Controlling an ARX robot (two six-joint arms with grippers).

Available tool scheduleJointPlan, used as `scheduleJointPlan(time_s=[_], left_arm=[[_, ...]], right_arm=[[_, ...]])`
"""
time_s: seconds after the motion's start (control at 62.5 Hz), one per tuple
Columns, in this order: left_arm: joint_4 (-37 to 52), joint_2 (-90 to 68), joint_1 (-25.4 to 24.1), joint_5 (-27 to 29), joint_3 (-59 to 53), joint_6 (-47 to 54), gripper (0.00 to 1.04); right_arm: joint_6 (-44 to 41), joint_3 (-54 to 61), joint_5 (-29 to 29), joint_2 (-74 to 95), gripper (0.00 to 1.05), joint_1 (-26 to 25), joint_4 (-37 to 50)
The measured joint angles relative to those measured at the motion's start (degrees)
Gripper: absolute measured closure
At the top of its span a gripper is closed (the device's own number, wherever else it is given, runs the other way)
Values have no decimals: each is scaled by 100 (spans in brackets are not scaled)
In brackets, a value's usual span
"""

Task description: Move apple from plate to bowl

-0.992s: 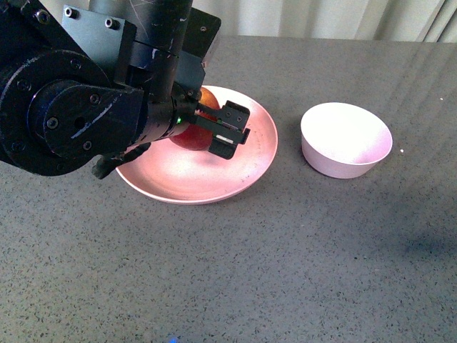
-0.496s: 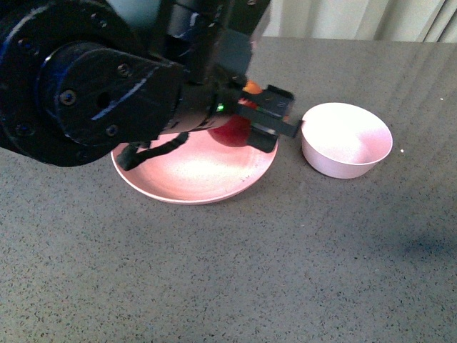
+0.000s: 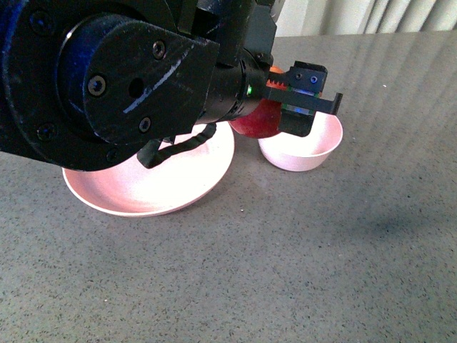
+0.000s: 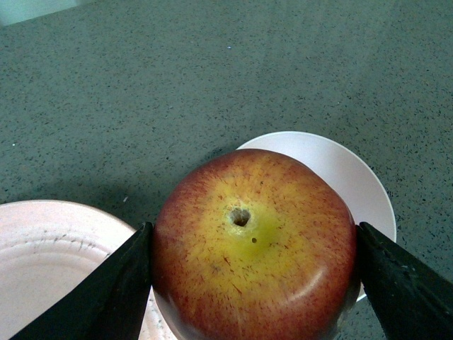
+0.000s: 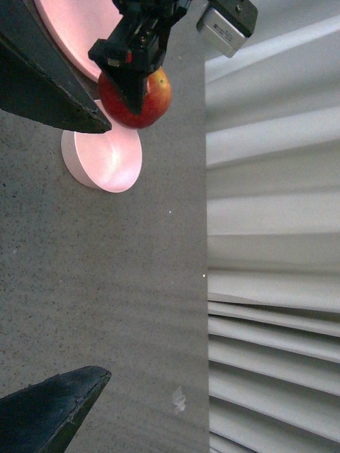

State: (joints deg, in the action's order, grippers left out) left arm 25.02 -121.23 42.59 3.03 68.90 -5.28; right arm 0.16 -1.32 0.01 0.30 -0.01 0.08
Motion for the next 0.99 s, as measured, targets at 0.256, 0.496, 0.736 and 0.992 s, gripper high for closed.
scheduleJointPlan(time_s=[0.256,0.496,0.736,0.992], left_arm=[[-111,-334,168,-52,474,-39,31],[-125,-654,195,-96,798,103,31],[-177,-800,199,-118,890,149,26],[-173,-802,201,-160,907,155,9]], right_arm=[[0,0,0,0,9,0,0],[0,0,0,0,9,0,0],[-2,0,0,0,9,0,0],[0,0,0,0,9,0,0]])
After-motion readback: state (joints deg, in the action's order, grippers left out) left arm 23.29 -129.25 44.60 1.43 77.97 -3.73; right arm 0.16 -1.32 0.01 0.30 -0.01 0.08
